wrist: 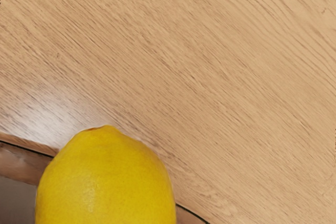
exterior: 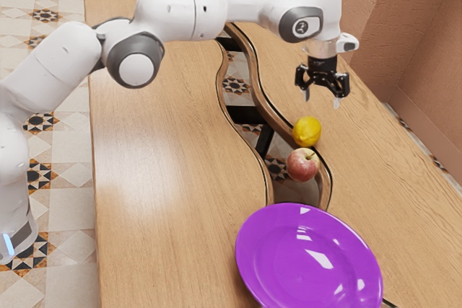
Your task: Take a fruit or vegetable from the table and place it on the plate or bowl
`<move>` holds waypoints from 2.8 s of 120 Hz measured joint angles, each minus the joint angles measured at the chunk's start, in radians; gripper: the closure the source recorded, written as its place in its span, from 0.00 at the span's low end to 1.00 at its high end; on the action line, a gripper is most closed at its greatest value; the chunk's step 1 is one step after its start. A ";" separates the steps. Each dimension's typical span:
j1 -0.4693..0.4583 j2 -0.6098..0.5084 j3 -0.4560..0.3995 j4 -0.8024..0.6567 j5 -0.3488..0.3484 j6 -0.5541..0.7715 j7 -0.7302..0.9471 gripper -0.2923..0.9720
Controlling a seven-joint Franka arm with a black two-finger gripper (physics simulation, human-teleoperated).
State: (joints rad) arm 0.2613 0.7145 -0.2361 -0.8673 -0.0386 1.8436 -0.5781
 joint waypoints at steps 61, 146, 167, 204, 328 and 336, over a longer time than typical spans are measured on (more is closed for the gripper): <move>-0.044 -0.011 0.000 -0.004 -0.002 -0.105 -0.299 0.23; -0.039 -0.015 0.103 -0.041 0.034 -0.248 -0.439 0.23; -0.039 0.008 0.103 -0.041 0.036 -0.165 -0.444 0.23; -0.039 0.046 0.102 -0.038 0.033 0.000 -0.443 0.23; -0.047 0.054 0.091 -0.105 -0.013 -0.004 -0.408 0.23; -0.047 0.054 0.090 -0.111 -0.017 -0.006 -0.407 0.25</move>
State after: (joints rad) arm 0.2148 0.7680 -0.1458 -0.9782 -0.0552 1.8378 -0.9849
